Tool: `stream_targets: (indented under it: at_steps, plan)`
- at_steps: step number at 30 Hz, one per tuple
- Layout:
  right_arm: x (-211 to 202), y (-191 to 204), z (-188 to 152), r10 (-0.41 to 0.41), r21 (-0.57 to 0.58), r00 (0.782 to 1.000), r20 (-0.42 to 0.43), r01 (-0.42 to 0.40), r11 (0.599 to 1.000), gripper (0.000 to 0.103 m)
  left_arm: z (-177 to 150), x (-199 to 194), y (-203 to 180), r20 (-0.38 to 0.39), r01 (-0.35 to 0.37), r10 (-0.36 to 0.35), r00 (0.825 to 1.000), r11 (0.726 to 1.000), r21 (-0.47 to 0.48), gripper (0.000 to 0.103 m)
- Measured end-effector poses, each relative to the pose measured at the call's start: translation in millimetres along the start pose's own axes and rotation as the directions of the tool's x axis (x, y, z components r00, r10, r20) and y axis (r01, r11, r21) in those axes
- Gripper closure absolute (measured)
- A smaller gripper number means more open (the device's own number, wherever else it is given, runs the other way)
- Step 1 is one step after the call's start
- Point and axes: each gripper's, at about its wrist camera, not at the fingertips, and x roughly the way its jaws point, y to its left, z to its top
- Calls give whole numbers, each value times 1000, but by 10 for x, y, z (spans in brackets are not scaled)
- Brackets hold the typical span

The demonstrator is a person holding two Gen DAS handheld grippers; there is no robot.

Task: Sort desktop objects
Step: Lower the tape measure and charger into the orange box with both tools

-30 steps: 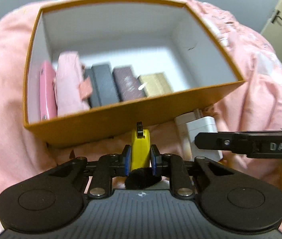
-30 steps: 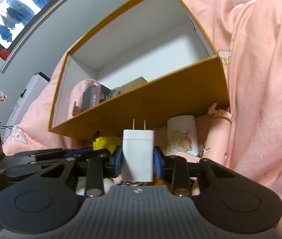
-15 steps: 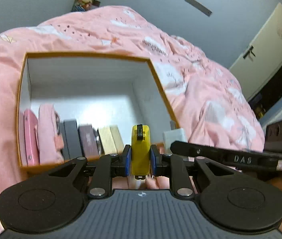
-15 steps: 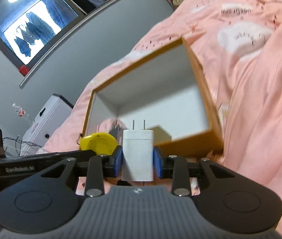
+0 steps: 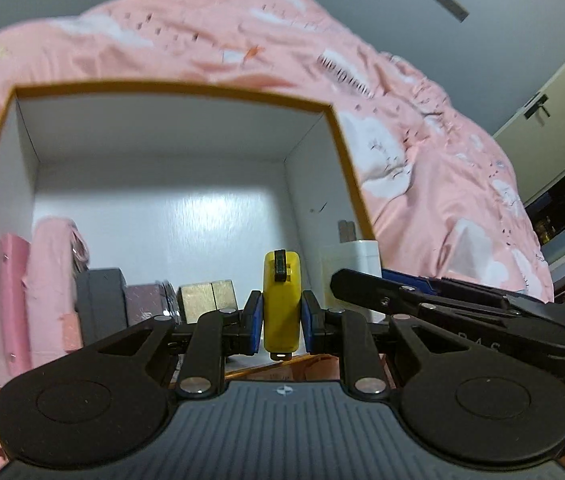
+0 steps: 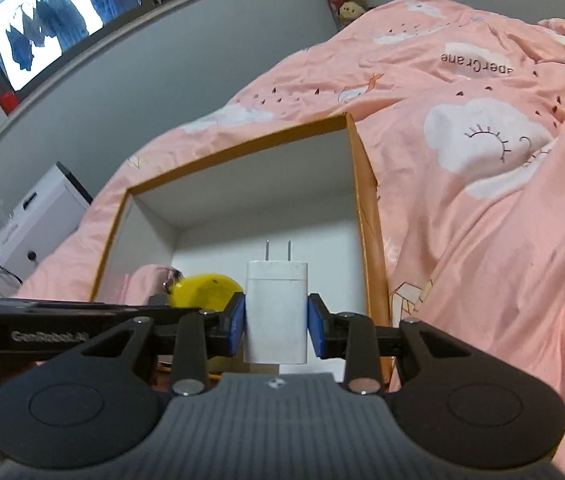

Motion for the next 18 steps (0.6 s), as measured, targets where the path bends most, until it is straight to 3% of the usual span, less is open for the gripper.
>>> stream_targets:
  at_steps: [11,18]
  plan:
    - [421,72,74,-89,-153,983,-158,64,986,68,67,343,230,-153,-55,36,988,991,-126,81]
    - [530,93,184,-117,-199,963,-243,69,978,68,93,394,356,-200,-45,4,980,979,-200,81]
